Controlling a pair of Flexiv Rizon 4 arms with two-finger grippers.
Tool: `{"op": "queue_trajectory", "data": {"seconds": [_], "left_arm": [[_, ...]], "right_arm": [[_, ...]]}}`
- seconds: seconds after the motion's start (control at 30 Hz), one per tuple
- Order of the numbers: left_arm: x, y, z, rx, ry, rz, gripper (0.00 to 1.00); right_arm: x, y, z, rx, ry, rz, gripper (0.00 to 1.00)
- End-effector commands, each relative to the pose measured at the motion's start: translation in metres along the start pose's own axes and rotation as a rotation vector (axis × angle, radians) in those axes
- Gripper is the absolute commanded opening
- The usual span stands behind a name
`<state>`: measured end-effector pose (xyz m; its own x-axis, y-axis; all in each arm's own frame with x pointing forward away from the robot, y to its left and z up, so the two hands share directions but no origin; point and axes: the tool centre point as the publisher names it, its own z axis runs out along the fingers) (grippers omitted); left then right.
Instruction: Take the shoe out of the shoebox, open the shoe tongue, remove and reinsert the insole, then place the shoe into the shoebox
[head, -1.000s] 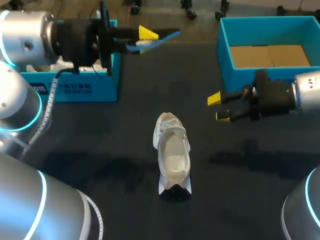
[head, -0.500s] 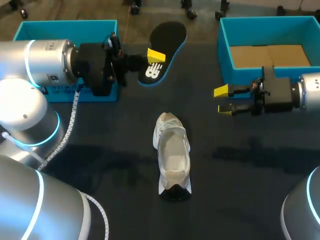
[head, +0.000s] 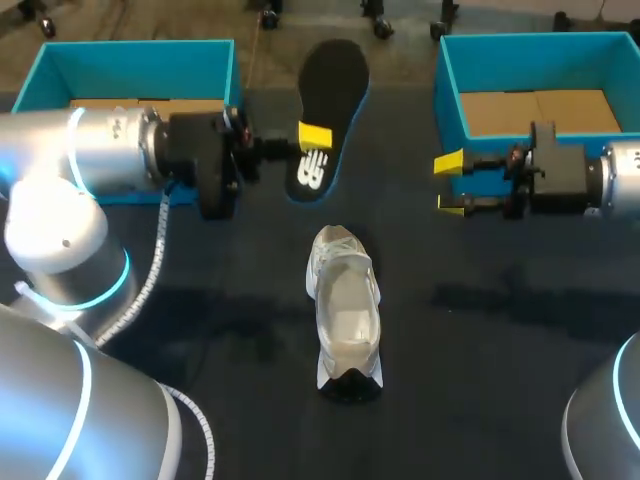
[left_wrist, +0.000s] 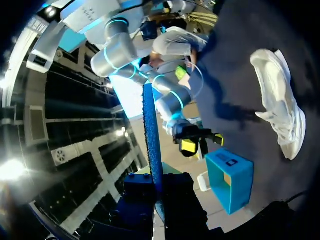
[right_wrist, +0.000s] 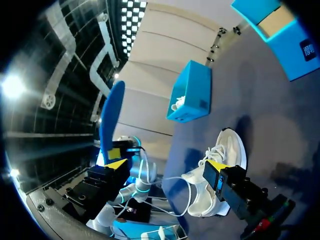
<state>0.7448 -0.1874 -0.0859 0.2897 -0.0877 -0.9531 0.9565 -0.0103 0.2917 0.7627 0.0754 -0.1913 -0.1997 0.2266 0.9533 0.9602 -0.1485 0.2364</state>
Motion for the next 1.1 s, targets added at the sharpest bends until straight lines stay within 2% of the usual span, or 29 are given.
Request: {"op": "queue_trajectory", "data": {"seconds": [0.03,0.13,0.57,0.67,0.83,1.1], "left_arm": [[0.022,-0.007,0.003,-0.049,-0.035,0.021,0.0],[0.027,-0.006,0.003,-0.067,-0.045,-0.006,0.0],[0.027,-0.006,0.003,-0.067,-0.045,-0.006,0.0],[0.037,-0.01,0.008,-0.085,-0.02,-0.01,0.0],[0.055,-0.016,0.019,-0.097,0.052,0.003,0.0],[0.076,-0.021,0.026,-0.124,0.097,0.004,0.0]], "right_arm": [[0.011,0.013,0.003,0.025,-0.027,0.023,1.0],[0.018,0.017,0.002,0.04,-0.032,0.087,1.0],[0.018,0.017,0.002,0.04,-0.032,0.087,1.0],[0.021,0.022,0.009,0.019,-0.018,0.102,1.0],[0.028,0.026,0.019,0.006,-0.067,0.163,1.0],[0.035,0.03,0.036,0.022,-0.065,0.156,1.0]]}}
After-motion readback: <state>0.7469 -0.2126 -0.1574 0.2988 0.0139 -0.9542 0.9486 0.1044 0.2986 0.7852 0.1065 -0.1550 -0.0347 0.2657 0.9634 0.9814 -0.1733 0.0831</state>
